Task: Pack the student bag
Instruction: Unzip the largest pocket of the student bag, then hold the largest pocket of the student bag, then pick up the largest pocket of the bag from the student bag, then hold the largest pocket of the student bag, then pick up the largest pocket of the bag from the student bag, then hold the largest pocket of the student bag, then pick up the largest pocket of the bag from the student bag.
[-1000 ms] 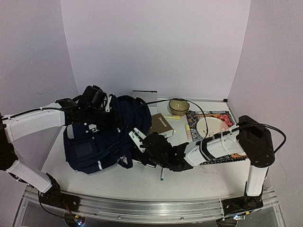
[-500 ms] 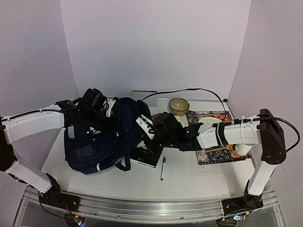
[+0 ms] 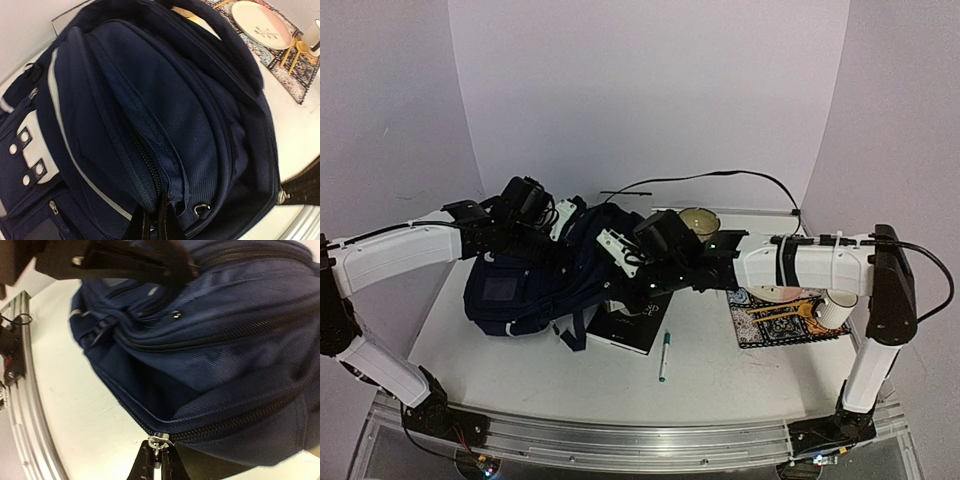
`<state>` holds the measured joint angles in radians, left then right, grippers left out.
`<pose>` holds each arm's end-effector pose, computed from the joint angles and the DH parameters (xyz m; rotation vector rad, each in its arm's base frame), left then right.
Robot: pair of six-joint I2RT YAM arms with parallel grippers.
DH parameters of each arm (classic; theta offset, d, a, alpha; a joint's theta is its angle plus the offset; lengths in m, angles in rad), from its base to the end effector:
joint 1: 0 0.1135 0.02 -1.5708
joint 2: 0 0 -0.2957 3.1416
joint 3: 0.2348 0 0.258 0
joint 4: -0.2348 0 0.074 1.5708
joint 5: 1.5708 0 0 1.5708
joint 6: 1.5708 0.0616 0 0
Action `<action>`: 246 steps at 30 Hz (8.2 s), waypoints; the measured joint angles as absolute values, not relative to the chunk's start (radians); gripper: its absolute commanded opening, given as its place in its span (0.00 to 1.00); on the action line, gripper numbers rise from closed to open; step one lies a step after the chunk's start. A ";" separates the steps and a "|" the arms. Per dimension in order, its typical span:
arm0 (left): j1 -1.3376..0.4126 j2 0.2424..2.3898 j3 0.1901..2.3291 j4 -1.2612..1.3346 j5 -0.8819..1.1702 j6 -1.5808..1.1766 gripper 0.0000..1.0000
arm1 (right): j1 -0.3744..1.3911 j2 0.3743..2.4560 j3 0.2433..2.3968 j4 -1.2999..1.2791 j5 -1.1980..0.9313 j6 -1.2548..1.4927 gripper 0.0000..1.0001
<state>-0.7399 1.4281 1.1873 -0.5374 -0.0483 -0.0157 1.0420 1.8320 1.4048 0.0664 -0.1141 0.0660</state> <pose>0.2475 -0.2220 0.3095 0.8170 2.2244 -0.3126 0.2341 0.4146 0.3021 -1.0190 1.7493 0.8342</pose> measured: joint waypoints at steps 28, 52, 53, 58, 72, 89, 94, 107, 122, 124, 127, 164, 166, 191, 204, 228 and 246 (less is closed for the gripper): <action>-0.714 1.026 0.718 -0.354 0.187 0.079 0.59 | 1.074 1.996 1.619 -0.086 -0.255 0.139 0.00; -0.735 1.086 0.579 -0.039 0.369 0.385 0.52 | 1.074 1.995 1.618 -0.091 -0.268 0.170 0.04; -0.735 1.092 0.578 -0.032 0.367 0.395 0.49 | 1.074 1.995 1.618 -0.091 -0.270 0.172 0.04; -0.739 1.121 0.576 0.012 0.365 0.420 0.28 | 1.074 1.995 1.618 -0.091 -0.274 0.187 0.04; -0.752 1.112 0.557 0.077 0.330 0.446 0.00 | 1.074 1.957 1.607 -0.099 -0.219 0.223 0.03; -0.774 0.850 0.543 -0.082 0.097 0.579 0.00 | 1.001 1.800 1.560 -0.150 -0.134 0.180 0.03; -0.778 0.781 0.543 -0.171 -0.030 0.633 0.00 | 0.988 1.800 1.564 -0.161 -0.112 0.159 0.03; -0.765 0.631 0.549 -0.378 -0.223 0.645 0.39 | 0.968 1.818 1.639 -0.246 -0.193 0.155 0.00; -0.751 0.820 0.698 -0.315 0.046 0.372 0.71 | 1.008 1.932 1.776 -0.336 -0.224 0.166 0.00; -0.751 0.874 0.715 -0.273 0.093 0.309 0.70 | 1.020 1.933 1.785 -0.338 -0.226 0.168 0.00; -0.751 0.949 0.736 -0.225 0.155 0.239 0.68 | 1.038 1.939 1.801 -0.339 -0.228 0.169 0.00; -0.758 0.921 0.778 -0.369 0.192 0.293 0.00 | 0.977 1.916 1.762 -0.277 -0.156 0.086 0.00; -0.759 0.893 0.781 -0.408 0.139 0.318 0.00 | 0.953 1.913 1.755 -0.269 -0.154 0.080 0.00; -0.749 0.837 0.848 -0.550 0.033 0.306 0.69 | 1.028 2.011 1.843 -0.315 -0.251 0.132 0.00; -0.750 1.071 0.849 -0.302 0.288 0.159 0.61 | 1.057 2.013 1.873 -0.314 -0.250 0.136 0.00; -0.745 1.032 0.810 -0.309 0.345 0.131 0.17 | 1.077 2.013 1.885 -0.315 -0.181 0.103 0.00; -0.745 1.146 0.890 -0.338 0.371 0.178 0.00 | 1.054 2.013 1.925 -0.351 -0.162 0.101 0.00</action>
<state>-0.7448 1.1457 0.8899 -0.3378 0.3706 0.1784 1.0540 2.0132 1.9249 -0.3513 -0.1618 0.1005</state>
